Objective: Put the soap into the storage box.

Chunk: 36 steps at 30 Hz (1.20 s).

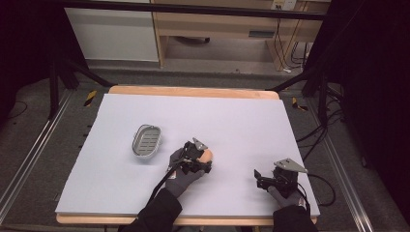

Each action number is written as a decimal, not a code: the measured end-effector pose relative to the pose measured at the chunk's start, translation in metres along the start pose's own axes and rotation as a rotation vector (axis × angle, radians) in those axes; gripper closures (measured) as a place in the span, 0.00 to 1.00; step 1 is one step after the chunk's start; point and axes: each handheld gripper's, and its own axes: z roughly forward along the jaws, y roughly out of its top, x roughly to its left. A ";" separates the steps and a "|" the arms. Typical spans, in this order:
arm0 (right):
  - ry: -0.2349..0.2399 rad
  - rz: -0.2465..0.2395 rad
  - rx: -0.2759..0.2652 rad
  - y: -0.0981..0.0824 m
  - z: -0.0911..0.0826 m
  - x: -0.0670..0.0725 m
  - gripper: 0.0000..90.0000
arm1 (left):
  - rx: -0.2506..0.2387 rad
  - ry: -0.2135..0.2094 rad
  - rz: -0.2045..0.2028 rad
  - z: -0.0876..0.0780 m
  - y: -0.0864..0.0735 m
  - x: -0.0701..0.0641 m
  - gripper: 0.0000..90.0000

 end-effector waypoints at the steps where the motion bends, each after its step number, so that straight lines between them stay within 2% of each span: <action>1: 0.000 -0.002 0.002 0.000 0.000 0.000 0.06 | -0.002 -0.002 -0.001 0.000 0.000 0.000 0.35; 9: -0.001 -0.005 0.003 0.000 0.000 0.001 0.06 | -0.004 -0.006 0.001 0.000 0.000 0.001 0.35; 12: 0.002 -0.003 0.003 0.000 0.000 0.000 0.06 | -0.005 -0.026 -0.008 -0.003 0.000 0.001 0.35; 16: 0.002 -0.001 0.003 0.000 0.000 0.000 0.06 | -0.012 -0.030 0.000 -0.007 0.001 0.001 0.35; 27: 0.001 0.000 0.003 0.000 0.000 0.000 0.06 | -0.047 -0.044 0.027 -0.035 0.002 0.005 0.35; 30: 0.000 -0.001 0.003 0.000 0.000 0.000 0.06 | -0.055 -0.045 0.046 -0.044 0.002 0.006 0.35; 36: 0.001 0.002 0.005 0.000 0.000 0.000 0.06 | -0.057 -0.059 0.040 -0.055 0.000 0.011 0.35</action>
